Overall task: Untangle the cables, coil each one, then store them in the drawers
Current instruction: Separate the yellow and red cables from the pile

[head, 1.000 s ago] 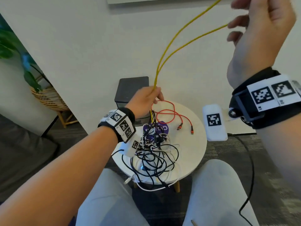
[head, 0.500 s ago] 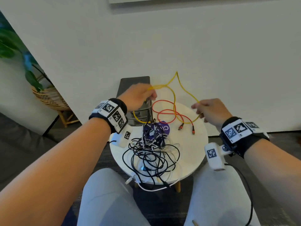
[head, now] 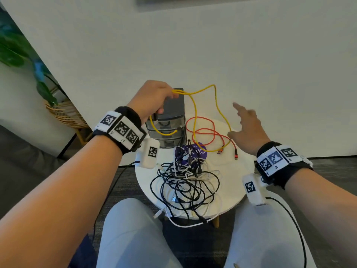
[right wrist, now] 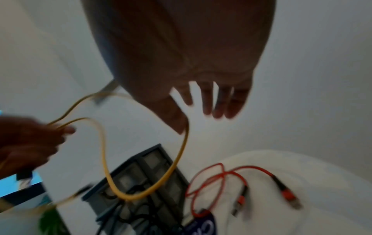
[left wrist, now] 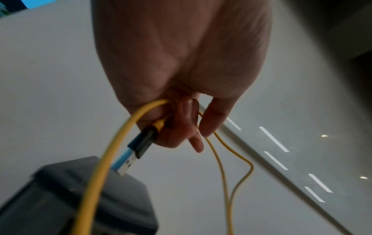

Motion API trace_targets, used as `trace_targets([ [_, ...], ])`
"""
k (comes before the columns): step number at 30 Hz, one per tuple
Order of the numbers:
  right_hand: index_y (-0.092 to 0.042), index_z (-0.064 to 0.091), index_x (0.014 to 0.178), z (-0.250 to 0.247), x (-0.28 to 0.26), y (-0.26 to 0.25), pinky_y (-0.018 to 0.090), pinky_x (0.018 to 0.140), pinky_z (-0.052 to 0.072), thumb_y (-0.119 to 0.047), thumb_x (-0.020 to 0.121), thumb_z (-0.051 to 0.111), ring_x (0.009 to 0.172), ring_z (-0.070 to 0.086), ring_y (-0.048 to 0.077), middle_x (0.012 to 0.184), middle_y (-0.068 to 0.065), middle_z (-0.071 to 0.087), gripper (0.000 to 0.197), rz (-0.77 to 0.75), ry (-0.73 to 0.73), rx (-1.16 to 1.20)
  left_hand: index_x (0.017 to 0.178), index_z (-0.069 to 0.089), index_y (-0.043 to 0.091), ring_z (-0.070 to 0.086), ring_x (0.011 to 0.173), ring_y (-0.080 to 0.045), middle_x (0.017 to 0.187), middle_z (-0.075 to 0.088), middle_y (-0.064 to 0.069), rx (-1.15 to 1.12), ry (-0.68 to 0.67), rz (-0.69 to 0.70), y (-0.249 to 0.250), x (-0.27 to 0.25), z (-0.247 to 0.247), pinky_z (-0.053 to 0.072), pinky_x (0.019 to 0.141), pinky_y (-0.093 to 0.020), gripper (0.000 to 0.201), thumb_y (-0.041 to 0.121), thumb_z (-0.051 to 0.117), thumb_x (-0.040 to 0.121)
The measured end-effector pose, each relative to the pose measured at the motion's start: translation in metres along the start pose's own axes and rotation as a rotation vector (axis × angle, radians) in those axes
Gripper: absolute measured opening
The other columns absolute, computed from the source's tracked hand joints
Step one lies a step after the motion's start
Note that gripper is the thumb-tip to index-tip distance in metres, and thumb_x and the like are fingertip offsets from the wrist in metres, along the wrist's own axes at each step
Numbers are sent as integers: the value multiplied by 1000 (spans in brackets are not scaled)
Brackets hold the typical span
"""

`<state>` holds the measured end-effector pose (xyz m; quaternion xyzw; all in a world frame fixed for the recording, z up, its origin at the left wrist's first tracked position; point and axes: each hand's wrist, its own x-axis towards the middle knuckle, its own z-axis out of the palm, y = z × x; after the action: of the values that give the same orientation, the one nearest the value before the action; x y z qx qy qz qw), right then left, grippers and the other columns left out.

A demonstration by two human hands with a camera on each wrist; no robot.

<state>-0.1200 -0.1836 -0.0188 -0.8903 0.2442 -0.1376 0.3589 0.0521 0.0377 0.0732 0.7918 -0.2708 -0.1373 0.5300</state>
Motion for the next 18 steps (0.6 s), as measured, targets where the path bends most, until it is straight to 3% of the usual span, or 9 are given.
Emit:
trace_targets([
  [3,-41,17,157,-9,-3,-35,56,115,23,-24,78,66,146,22,30,159,3,22,95,-269,149,65,92,70,-5,20,44,-9,48,30,12,-114,-58,7,27,-3,25,19,43,-22,22,3,50,94],
  [6,-42,16,158,-9,7,-50,58,115,17,-39,82,74,153,12,25,166,0,14,95,-352,55,-32,107,70,-10,19,45,-10,49,30,10,-155,-96,19,36,0,49,20,40,-21,27,4,49,97],
  [8,-34,39,149,-5,21,-40,56,116,26,-54,84,69,146,30,26,156,2,36,74,-337,-25,-69,112,69,-2,21,45,-9,55,32,7,-231,-98,23,32,6,63,21,41,-21,30,1,43,98],
  [9,-30,53,136,-3,29,-32,53,114,33,-55,86,67,137,42,24,145,1,49,58,-297,-68,-11,115,67,3,23,47,-9,59,35,5,-276,-91,22,28,8,69,23,43,-22,32,1,40,100],
  [11,-25,66,106,3,38,-18,49,106,42,-45,92,67,118,58,19,120,0,66,25,-183,-125,170,119,63,9,30,50,-9,69,43,1,-374,-70,13,17,13,80,28,46,-23,31,5,37,104],
  [12,-24,66,95,6,42,-11,48,102,45,-41,94,67,109,62,20,111,1,69,17,-142,-132,207,119,62,9,35,52,-9,73,46,-1,-420,-56,5,11,14,84,31,48,-23,30,6,35,105],
  [15,-14,65,81,12,49,1,38,82,47,-34,98,61,92,64,27,95,9,71,27,-99,-125,101,119,65,5,56,67,-10,83,59,-1,-514,-22,-45,-5,16,94,41,61,-24,33,9,35,108],
  [18,-12,67,84,13,58,4,30,70,44,-33,104,49,88,67,25,89,8,74,34,-31,-64,52,128,65,9,63,97,-14,103,72,-2,-504,-34,-129,-15,19,100,42,79,-29,34,16,41,106],
])
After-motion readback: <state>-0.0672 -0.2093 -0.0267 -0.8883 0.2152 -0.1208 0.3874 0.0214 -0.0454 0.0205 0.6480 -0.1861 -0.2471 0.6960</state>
